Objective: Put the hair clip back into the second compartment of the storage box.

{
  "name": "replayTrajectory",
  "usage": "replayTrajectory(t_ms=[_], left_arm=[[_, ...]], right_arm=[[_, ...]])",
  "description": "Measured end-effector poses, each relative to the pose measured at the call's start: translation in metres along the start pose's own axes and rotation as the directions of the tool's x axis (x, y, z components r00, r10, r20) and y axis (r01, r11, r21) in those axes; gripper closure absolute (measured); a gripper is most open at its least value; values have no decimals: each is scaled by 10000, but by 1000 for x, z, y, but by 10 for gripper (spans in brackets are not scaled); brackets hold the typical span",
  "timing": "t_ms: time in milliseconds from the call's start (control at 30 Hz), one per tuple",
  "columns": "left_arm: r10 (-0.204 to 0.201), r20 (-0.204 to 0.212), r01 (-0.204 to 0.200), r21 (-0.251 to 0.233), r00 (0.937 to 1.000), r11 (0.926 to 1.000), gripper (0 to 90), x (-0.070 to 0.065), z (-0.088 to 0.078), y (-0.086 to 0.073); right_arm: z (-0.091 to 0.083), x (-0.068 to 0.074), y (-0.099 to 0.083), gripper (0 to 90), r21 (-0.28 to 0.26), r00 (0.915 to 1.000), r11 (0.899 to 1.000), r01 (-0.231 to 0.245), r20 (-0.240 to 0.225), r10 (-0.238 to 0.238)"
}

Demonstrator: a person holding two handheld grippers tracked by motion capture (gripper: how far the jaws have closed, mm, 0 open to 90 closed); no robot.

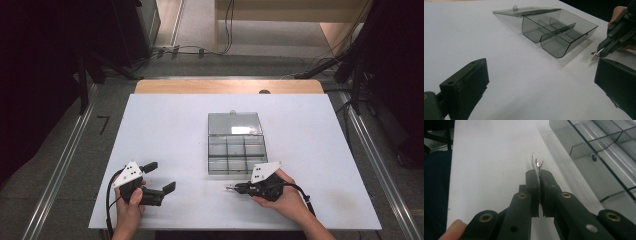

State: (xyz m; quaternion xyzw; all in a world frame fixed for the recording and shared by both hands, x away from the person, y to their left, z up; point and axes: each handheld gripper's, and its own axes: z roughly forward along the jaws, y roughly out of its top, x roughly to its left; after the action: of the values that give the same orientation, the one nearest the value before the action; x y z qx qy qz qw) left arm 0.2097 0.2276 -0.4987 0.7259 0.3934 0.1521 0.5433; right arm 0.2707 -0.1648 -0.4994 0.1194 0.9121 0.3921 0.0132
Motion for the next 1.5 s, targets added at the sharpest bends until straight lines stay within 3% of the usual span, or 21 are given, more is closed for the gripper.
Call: replayTrajectory(t_ms=[533, 1500], left_arm=[[69, -48, -69, -50, 10000, 10000, 0, 0, 0, 0], [114, -36, -114, -25, 9999, 9999, 0, -1, 1, 0]], right_arm=[[-16, 2, 13, 844, -676, 9996, 9973, -276, -55, 273], [-33, -4, 24, 845, -1331, 9981, 9896, -547, 205, 579]])
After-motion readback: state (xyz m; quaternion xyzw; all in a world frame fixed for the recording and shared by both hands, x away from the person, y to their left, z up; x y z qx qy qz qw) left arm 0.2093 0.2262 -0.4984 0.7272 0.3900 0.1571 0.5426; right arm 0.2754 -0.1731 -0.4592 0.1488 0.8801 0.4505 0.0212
